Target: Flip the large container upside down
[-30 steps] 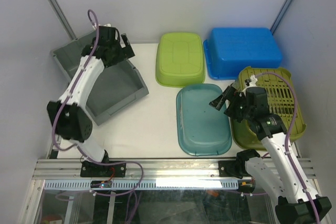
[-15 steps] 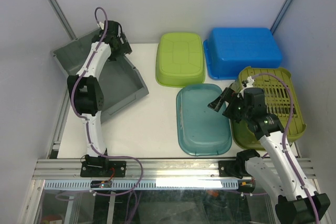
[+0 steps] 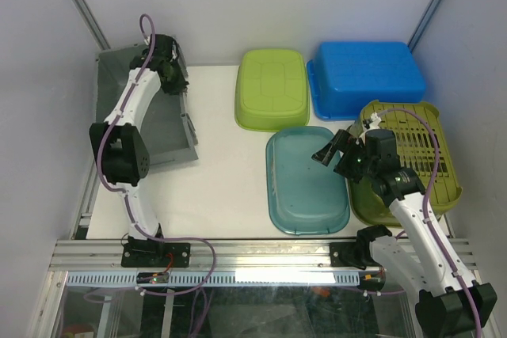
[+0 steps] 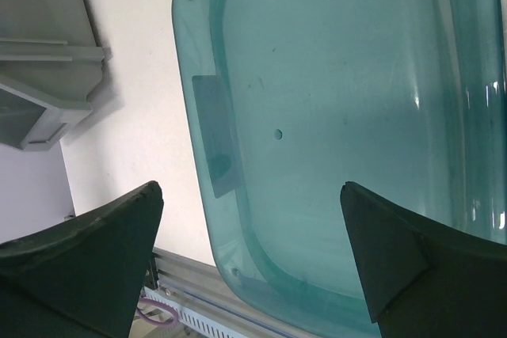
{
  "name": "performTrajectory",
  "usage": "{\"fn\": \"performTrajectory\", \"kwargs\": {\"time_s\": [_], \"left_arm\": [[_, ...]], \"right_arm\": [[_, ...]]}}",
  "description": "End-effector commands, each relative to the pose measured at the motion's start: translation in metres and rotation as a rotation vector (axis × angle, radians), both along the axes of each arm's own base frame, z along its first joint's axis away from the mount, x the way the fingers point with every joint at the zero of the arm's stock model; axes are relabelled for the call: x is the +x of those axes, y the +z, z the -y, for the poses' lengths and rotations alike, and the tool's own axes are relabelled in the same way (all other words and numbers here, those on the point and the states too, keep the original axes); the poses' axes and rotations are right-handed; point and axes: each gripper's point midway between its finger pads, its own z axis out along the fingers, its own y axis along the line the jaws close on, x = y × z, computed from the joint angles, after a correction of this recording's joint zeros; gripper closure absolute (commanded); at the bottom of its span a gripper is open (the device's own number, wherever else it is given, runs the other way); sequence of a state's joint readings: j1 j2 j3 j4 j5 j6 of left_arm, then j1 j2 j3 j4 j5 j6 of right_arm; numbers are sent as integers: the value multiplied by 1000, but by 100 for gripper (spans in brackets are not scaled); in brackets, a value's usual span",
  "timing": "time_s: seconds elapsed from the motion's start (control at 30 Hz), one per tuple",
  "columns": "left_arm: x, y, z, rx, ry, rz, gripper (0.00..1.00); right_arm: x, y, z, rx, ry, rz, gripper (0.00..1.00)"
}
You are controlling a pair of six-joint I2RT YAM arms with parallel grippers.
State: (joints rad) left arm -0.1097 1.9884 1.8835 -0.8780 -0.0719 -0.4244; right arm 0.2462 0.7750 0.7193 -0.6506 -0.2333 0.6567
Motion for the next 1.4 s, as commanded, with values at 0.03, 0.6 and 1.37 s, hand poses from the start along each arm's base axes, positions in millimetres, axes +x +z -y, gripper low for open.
{"fn": "performTrajectory", "kwargs": {"time_s": [0.03,0.6,1.37], "left_arm": [[-13,107,36,-168,-136,257,100],[-116,296,89,-607,-402,563,100],[-151,245,57,-1215,-290,508,69]], "right_arm": [[6,22,-3,36,-9,76,2],[5,29,3,25,-37,93,1],[-1,29,1,30,-16,98,2]]}}
